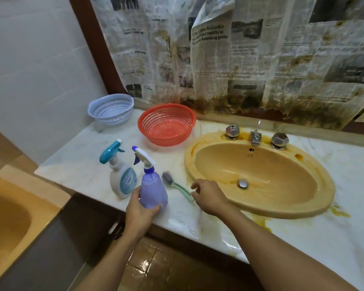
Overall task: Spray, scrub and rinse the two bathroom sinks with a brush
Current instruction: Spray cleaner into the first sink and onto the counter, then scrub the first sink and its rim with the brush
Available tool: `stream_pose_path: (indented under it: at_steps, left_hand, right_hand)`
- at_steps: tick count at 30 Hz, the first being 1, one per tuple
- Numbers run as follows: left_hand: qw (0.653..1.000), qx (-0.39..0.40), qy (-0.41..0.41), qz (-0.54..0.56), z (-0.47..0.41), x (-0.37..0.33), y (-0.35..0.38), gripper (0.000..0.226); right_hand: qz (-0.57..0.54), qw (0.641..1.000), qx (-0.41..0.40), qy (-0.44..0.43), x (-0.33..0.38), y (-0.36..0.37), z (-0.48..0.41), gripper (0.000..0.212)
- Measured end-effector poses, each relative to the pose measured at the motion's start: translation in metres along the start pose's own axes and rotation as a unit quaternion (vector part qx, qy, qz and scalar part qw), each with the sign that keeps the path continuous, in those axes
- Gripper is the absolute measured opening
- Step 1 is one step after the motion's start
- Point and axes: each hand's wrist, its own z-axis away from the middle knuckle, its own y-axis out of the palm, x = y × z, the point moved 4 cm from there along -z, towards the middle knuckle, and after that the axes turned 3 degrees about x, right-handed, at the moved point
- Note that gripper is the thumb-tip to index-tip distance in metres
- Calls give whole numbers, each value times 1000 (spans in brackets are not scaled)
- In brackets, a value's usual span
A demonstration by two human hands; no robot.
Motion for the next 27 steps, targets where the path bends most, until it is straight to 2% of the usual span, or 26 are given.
stream_pose_path:
  at_steps: [6, 10, 12, 14, 16, 18, 22, 25, 27]
  left_hand:
    - [1000, -8, 0, -29, -47, 21, -4, 86]
    - [999, 3, -15, -31, -59, 26, 5, 93]
    - [998, -24, -28, -49, -54, 26, 11, 92]
    - [989, -77, -90, -86, -38, 24, 16, 74]
    - [983, -92, -127, -98, -23, 21, 25, 40]
    - [989, -58, -87, -100, -17, 19, 37, 15]
    - [991, 43, 19, -123, -27, 5, 71, 19]
    - [983, 57, 102, -141, -51, -11, 95, 16]
    - [978, 55, 135, -152, -73, -16, 110, 19]
  right_hand:
    - [164, 986, -8, 16, 0, 27, -29, 24]
    - [212, 977, 26, 2, 2, 39, -41, 26]
    - [216, 976, 38, 6, 1, 40, -45, 21]
    - [191, 980, 48, 15, 0, 36, -47, 14]
    - [152, 987, 52, 18, 0, 26, -48, 16]
    - [123, 991, 51, 12, -1, 12, -50, 25]
    - [86, 995, 49, 22, -16, -22, -50, 21]
    - [43, 996, 48, 60, -44, -52, -43, 27]
    - [-8, 995, 30, 100, -76, -70, -38, 23]
